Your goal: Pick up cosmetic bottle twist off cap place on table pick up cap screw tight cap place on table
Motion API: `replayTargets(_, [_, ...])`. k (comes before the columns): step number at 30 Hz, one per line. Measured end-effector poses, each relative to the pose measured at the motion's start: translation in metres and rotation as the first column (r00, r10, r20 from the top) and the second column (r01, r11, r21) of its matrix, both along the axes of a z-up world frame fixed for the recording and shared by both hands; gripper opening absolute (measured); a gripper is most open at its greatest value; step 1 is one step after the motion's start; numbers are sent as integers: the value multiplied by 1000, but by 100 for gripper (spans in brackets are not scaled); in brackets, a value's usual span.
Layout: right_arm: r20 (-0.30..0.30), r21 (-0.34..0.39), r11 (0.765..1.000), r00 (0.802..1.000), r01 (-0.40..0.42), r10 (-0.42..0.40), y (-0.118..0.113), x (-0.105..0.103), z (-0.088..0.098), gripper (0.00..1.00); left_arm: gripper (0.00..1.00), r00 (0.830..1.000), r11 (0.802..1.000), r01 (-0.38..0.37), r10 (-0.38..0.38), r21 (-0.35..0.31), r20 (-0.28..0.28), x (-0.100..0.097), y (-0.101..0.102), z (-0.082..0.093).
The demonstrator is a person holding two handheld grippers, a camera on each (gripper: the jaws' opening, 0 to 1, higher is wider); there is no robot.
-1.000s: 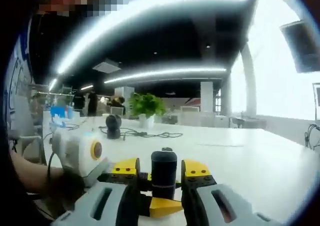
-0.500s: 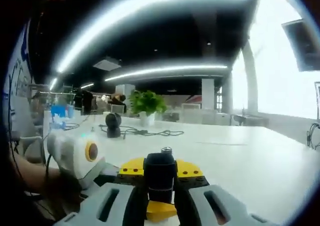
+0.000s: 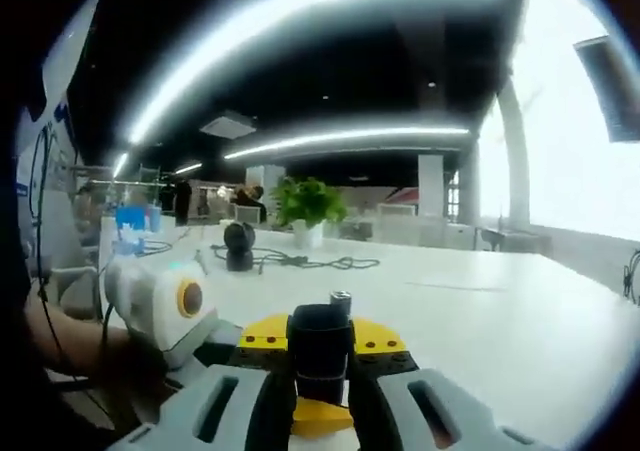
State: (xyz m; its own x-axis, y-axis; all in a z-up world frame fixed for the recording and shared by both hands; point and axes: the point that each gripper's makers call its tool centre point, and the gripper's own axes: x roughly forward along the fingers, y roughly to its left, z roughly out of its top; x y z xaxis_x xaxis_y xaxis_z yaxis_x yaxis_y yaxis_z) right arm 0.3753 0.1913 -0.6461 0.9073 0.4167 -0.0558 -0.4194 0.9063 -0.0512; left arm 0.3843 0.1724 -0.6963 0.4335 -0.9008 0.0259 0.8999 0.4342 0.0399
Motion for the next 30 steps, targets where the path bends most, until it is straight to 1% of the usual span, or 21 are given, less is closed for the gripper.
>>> replayTargets(3, [-2,-12,1000,1000,-9,9,0,0,0,13,14,1000,1000,0,0,2,4,0,0,0])
replayTargets(7, [-8,3,1000,1000,-18,18,-1,0,0,13,14,1000,1000,0,0,2,5,0,0,0])
replayTargets(10, [-12,-8,1000,1000,-25,25,0,1,-1,13,14,1000,1000,1,-1,2,2,0,0,0])
replayTargets(14, [-24,-4,999,999,-34,34,0,2,-1,13,14,1000,1000,0,0,0,-4,1,0,0])
replayTargets(18, [-21,-11,999,999,-32,32,0,0,-1,13,14,1000,1000,2,-2,3,7,-1,0,0])
replayTargets(23, [-28,0,999,999,-41,41,-1,-1,-1,13,14,1000,1000,3,-3,5,11,-1,-1,0])
replayTargets(30, [-26,-3,998,998,-60,60,1,1,-1,13,14,1000,1000,0,0,1,-3,0,0,0])
